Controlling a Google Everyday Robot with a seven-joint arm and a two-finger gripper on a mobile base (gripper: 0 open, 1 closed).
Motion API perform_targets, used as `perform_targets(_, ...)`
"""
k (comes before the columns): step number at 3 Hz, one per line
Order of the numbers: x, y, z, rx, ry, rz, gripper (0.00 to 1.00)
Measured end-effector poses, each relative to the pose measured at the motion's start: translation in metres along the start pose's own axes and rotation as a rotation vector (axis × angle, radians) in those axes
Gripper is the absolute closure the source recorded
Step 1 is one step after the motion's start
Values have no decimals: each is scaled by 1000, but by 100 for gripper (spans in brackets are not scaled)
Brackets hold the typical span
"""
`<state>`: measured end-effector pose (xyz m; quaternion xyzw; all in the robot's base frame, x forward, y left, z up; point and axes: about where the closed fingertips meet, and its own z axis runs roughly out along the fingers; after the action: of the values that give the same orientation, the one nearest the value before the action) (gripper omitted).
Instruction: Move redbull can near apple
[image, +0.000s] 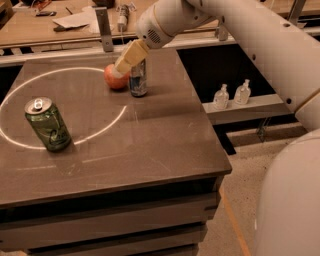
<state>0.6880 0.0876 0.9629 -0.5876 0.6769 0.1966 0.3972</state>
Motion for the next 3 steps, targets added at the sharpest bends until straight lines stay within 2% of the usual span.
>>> perform_targets(1,0,0,0,0,0,0,0)
perform_targets(2,21,-2,-27,35,-29,39,0)
perform_targets(3,67,-4,-81,86,-70,105,0)
